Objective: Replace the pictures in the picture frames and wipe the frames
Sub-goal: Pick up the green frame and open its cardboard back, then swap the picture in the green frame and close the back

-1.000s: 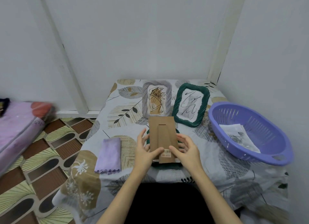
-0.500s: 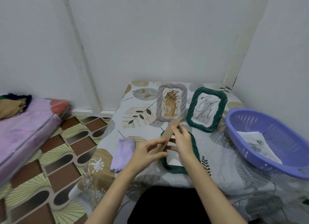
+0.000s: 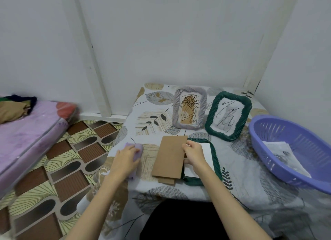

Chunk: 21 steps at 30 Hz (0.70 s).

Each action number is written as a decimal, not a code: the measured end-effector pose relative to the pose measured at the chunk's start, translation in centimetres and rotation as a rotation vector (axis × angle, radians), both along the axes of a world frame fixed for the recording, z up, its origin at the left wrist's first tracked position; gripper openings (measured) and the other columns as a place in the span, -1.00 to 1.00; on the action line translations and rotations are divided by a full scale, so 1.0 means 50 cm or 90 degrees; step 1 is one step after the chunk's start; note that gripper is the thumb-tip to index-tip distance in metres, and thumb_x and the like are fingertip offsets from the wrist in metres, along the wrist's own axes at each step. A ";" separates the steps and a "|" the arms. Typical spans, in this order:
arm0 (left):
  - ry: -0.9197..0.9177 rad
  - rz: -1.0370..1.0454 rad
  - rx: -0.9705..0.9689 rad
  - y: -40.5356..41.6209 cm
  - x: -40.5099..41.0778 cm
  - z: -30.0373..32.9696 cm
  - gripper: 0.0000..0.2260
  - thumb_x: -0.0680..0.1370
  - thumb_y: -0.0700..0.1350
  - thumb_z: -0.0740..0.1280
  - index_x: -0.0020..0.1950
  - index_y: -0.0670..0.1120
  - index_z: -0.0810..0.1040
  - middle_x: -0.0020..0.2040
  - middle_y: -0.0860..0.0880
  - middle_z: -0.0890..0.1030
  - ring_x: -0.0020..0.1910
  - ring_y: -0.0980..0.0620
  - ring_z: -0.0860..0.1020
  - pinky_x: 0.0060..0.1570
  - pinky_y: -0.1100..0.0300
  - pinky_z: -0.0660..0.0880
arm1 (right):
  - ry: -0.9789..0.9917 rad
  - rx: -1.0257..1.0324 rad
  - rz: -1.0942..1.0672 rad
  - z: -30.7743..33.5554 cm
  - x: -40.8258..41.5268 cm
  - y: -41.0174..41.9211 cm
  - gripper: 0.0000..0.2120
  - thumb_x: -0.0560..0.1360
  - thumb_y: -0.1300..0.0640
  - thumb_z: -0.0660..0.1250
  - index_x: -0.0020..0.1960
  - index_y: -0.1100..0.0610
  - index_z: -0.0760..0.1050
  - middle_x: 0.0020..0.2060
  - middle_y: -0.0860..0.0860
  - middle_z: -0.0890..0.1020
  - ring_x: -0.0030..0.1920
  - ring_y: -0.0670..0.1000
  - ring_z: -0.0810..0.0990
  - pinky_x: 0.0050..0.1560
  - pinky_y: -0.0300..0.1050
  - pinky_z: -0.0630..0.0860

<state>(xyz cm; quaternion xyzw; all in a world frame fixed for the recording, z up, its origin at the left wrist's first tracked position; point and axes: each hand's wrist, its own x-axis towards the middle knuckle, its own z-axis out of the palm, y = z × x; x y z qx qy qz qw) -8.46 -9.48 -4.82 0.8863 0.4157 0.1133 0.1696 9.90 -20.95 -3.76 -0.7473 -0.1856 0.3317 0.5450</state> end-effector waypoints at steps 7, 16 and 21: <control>0.081 -0.190 -0.096 -0.065 0.079 -0.019 -0.06 0.15 0.58 0.04 0.47 0.19 0.14 0.55 0.03 -0.01 0.53 0.03 -0.10 0.46 -0.06 -0.15 | -0.108 -0.023 0.081 0.009 0.001 -0.010 -0.69 0.54 0.30 0.19 0.26 0.36 0.41 0.08 0.26 0.60 -0.07 0.09 0.57 0.10 0.04 0.53; 0.195 -0.140 -0.049 -0.039 0.079 -0.031 -0.37 0.47 0.31 0.16 0.49 0.16 0.09 0.55 0.01 -0.02 0.53 0.00 -0.08 0.44 -0.12 -0.19 | -0.492 -0.222 0.078 -0.030 0.090 -0.135 -0.66 0.51 0.27 0.22 0.27 0.17 0.46 0.24 0.09 0.46 0.24 0.13 0.36 0.25 -0.03 0.33; 0.101 -0.153 -0.030 -0.068 0.130 -0.013 -0.45 0.51 0.23 0.18 0.44 0.02 0.27 0.53 0.02 0.14 0.53 0.01 -0.01 0.47 -0.09 -0.10 | -0.522 -0.302 0.031 -0.050 0.099 -0.177 -0.66 0.48 0.00 0.27 0.21 0.10 0.51 0.18 0.03 0.48 0.17 0.13 0.37 0.16 -0.02 0.35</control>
